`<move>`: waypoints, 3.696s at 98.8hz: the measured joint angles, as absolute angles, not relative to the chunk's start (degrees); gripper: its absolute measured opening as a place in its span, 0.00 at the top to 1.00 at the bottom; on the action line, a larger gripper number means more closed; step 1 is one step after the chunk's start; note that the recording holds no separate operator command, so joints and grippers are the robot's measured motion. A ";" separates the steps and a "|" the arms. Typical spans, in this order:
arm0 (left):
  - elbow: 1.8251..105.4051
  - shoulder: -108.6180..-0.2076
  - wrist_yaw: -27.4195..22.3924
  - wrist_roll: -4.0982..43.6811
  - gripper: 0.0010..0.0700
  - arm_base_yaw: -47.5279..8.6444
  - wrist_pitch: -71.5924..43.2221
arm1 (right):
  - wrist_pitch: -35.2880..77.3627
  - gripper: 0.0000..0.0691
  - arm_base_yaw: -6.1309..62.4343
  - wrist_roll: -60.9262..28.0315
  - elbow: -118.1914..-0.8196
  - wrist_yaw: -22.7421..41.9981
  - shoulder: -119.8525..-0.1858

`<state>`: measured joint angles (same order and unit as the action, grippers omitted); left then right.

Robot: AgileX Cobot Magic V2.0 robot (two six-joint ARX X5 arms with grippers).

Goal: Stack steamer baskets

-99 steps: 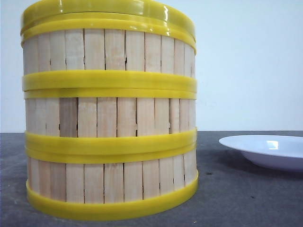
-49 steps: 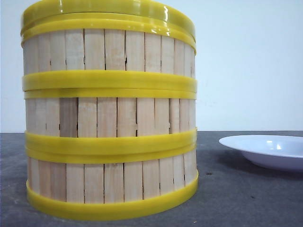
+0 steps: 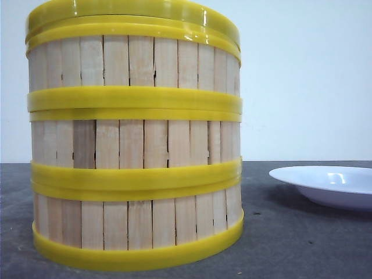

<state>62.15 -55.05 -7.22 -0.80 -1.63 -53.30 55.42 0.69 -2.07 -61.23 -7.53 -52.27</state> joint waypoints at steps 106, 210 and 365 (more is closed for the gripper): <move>42.35 -35.31 1.43 -0.75 0.98 -0.86 -30.09 | 45.80 0.97 0.69 -1.67 -61.23 -7.53 -52.27; 1.87 -0.25 1.50 7.07 0.98 -3.27 -10.57 | 36.21 0.97 0.69 -1.67 -61.23 -7.53 -52.31; 1.87 -0.25 1.48 7.05 0.98 -3.27 -10.55 | 9.65 0.97 4.14 1.98 -0.93 -6.09 -0.27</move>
